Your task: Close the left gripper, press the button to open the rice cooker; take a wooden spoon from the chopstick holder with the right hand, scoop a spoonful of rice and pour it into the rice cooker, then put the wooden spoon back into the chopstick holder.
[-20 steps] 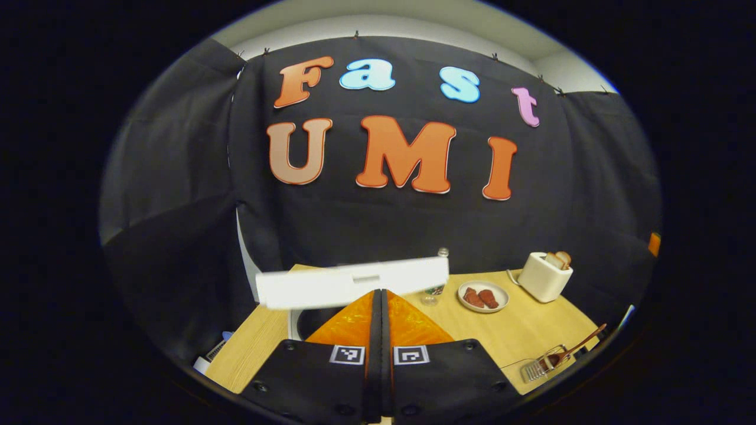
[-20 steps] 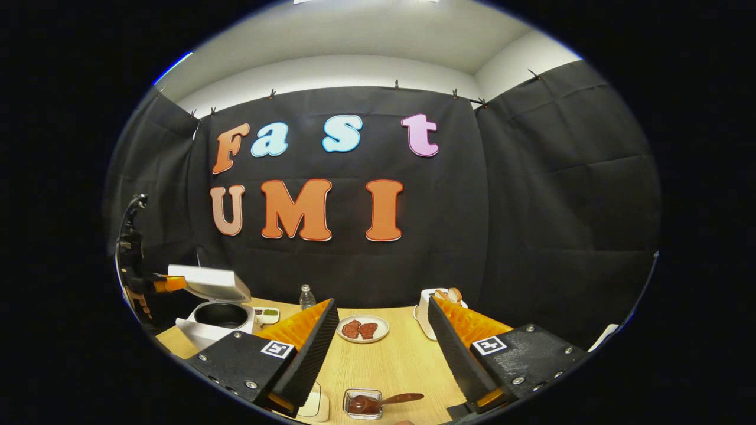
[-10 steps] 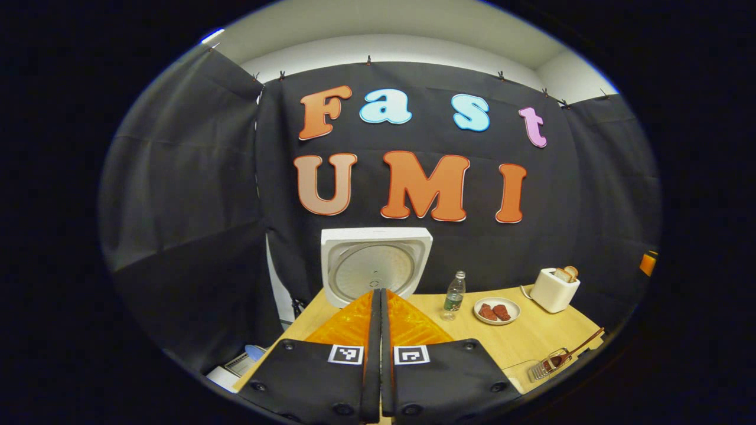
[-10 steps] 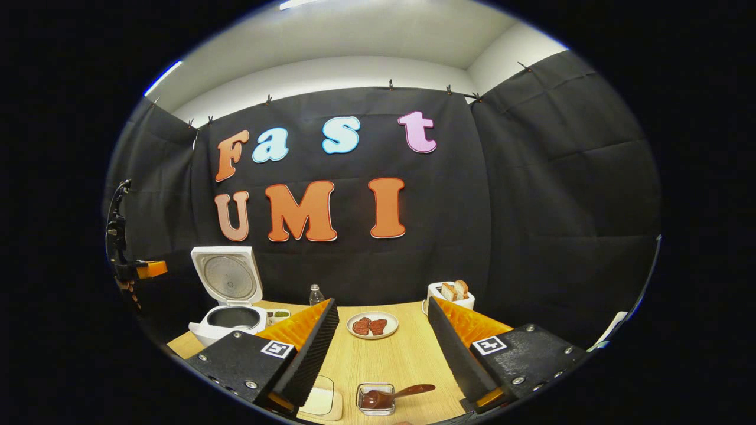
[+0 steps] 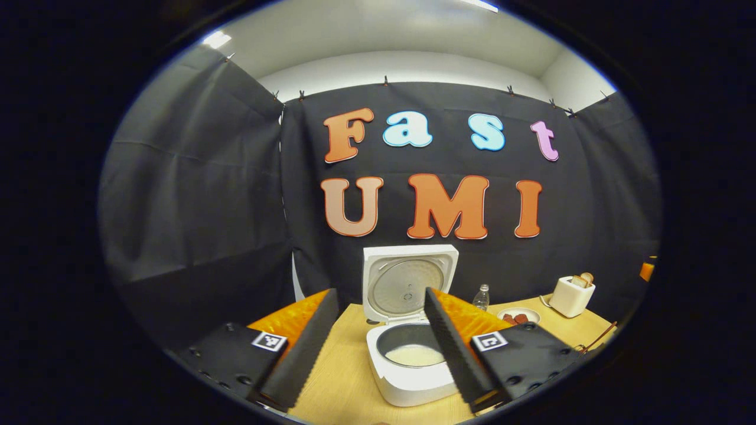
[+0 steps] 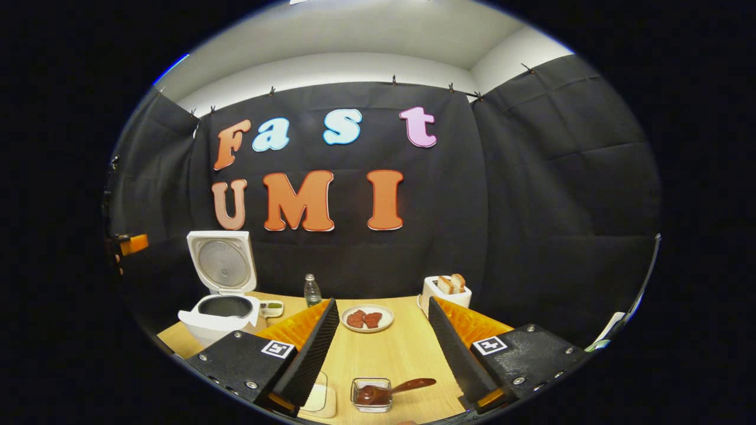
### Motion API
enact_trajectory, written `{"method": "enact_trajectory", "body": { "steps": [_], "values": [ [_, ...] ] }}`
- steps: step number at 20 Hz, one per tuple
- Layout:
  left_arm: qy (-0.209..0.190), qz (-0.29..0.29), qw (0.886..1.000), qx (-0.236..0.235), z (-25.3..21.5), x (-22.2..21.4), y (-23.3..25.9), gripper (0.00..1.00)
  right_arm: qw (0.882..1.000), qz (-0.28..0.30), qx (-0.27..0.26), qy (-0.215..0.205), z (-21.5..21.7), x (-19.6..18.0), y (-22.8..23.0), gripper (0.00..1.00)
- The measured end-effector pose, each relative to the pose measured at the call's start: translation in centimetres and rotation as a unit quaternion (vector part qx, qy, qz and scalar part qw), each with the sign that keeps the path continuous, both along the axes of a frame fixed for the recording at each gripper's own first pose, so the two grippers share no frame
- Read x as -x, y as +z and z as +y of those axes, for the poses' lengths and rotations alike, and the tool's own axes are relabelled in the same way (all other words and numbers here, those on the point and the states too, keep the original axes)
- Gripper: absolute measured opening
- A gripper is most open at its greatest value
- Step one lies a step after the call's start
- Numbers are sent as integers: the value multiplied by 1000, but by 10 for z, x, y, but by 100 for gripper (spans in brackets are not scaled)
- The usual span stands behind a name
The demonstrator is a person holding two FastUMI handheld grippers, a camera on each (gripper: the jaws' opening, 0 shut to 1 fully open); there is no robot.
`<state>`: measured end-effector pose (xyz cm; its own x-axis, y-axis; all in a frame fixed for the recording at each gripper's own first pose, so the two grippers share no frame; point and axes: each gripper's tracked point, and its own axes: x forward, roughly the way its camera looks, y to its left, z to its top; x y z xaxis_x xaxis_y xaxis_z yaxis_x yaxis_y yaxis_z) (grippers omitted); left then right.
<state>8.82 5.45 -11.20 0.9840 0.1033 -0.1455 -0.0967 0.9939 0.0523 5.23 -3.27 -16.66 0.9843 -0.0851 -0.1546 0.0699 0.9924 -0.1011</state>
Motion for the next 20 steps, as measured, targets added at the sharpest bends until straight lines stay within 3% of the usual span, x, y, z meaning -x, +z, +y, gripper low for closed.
{"method": "enact_trajectory", "body": {
  "steps": [2,6,13,20],
  "values": [
    [1,-9,1000,13,8,-1,-2,100,1000,-1,-1,-18,-11,0,-14,94],
    [-1,-3,1000,18,21,0,-26,100,999,11,16,-51,-40,2,-58,94],
    [27,-12,999,28,44,13,-42,100,995,54,-29,-76,-59,-1,-144,94],
    [34,-26,999,11,50,18,-41,100,981,115,-140,-69,-49,0,-191,93]
  ]
}}
